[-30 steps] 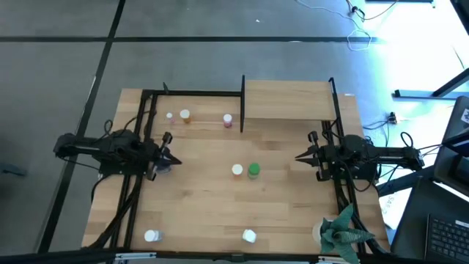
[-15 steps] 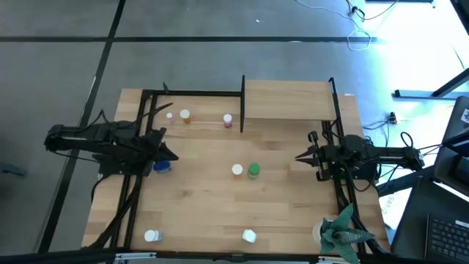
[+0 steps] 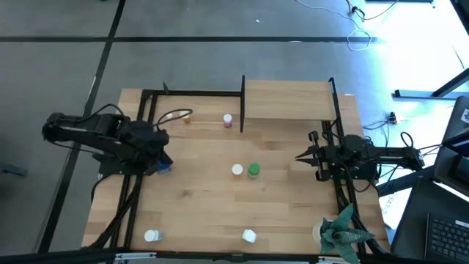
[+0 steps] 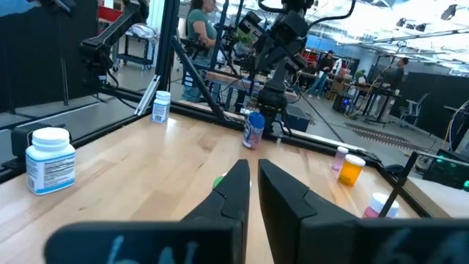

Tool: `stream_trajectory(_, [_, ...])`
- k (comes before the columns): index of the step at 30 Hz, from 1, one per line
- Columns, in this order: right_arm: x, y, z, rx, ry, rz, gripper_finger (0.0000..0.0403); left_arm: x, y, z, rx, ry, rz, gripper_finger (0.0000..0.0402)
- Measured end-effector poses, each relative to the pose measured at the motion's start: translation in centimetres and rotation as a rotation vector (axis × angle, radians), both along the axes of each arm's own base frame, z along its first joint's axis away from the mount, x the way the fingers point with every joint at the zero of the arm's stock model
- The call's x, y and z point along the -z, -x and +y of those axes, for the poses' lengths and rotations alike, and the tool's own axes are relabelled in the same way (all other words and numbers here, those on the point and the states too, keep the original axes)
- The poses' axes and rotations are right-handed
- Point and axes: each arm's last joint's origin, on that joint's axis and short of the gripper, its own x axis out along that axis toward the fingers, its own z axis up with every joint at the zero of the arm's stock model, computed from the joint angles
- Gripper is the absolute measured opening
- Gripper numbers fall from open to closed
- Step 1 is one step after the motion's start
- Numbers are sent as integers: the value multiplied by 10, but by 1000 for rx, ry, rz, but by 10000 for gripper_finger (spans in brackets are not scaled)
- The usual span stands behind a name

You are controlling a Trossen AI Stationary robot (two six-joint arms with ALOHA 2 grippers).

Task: Pick and place medicine bottles onto shelf by color
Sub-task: Put the blue medicine bottle on the shelf

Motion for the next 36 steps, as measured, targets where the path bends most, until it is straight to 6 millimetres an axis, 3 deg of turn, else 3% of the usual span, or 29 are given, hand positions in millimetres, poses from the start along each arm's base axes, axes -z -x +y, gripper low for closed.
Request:
stream_trajectory(10, [-32,4,-3,97,-59,100,35,11,0,-11,-146,104,182,0])
stream_trajectory(21, [-30,-7,-3,114,-168,247,35,10,2,-18,-71,85,178,0])
stream_trajectory(36, [-21,-15,1,-9,-181,357,35,10,0,-17,-125,50,152,0])
